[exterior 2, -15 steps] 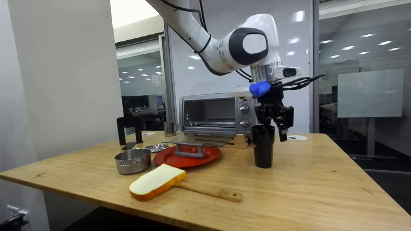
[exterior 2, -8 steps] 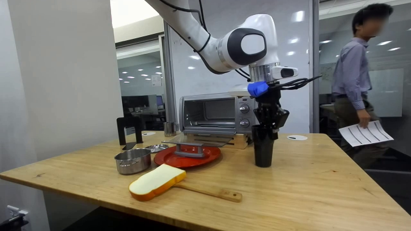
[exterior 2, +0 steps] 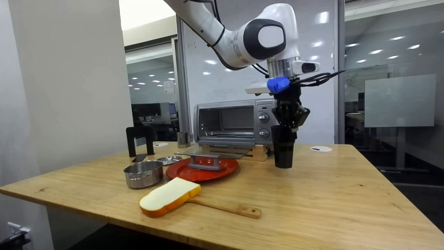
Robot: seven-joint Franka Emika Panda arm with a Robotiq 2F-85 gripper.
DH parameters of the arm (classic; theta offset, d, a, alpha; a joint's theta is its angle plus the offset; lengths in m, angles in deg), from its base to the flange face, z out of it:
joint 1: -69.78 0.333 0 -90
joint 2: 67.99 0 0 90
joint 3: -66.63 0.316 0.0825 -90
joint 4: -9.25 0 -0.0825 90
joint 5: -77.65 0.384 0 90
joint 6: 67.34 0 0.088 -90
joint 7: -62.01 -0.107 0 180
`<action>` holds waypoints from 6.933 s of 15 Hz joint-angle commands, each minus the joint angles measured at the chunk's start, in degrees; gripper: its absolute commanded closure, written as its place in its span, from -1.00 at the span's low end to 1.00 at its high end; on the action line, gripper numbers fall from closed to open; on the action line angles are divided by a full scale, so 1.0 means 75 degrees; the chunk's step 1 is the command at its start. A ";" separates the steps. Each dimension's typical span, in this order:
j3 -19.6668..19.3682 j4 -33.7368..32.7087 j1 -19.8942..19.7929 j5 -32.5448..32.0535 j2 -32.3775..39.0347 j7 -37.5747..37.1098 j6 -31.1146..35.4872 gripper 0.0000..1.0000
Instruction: Move the cup from the right to the left side of the table
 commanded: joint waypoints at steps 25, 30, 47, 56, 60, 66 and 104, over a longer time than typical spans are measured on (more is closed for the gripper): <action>0.0646 -0.0328 0.0948 0.0053 -0.2540 0.2841 -0.2938 0.87; 0.0715 -0.0374 0.1029 -0.0041 -0.2495 0.3040 -0.2868 0.97; 0.2015 -0.3281 0.2864 -0.1029 -0.0574 0.3795 -0.3837 0.97; 0.2102 -0.4186 0.3314 -0.1095 0.0364 0.4085 -0.3661 0.97; 0.2108 -0.4351 0.3257 -0.1063 0.0851 0.4084 -0.3289 0.97; 0.2091 -0.4947 0.3502 -0.1261 0.1340 0.4290 -0.3325 0.97; 0.2215 -0.4809 0.4626 -0.1091 0.1748 0.4316 -0.3534 0.97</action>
